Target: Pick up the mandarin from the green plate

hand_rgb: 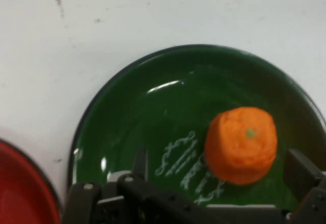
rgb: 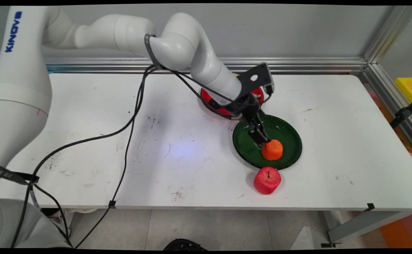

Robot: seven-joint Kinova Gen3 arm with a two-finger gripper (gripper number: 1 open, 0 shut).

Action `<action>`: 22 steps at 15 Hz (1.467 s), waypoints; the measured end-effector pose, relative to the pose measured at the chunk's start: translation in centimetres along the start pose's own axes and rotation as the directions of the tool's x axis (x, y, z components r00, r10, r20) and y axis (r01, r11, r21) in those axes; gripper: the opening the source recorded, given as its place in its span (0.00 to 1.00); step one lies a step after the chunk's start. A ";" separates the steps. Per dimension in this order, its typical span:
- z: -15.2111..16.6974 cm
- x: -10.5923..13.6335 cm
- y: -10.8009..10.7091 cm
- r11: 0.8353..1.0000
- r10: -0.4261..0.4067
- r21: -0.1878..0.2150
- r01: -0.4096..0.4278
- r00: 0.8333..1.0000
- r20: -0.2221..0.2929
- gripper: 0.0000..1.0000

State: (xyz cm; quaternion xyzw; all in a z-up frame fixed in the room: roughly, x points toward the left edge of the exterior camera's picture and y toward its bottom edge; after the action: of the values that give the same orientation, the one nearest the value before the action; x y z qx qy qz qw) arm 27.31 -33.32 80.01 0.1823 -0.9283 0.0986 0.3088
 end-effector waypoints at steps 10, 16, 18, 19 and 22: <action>3.2 -0.5 2.2 0.999 -0.032 -0.001 0.032 0.999 -0.012 1.00; 4.4 -1.0 2.9 0.999 -0.043 0.001 0.043 0.999 -0.010 1.00; 4.8 -1.2 3.1 0.999 -0.046 0.001 0.046 0.999 -0.010 1.00; 4.9 -1.2 3.2 0.999 -0.047 0.001 0.047 0.999 -0.010 1.00; 5.4 -1.4 3.4 0.999 -0.053 0.000 0.053 0.999 -0.011 0.00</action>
State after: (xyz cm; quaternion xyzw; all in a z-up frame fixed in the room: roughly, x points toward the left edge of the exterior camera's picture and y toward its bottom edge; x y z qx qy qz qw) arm 24.13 -31.39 74.64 0.2062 -0.9214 0.0916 0.3163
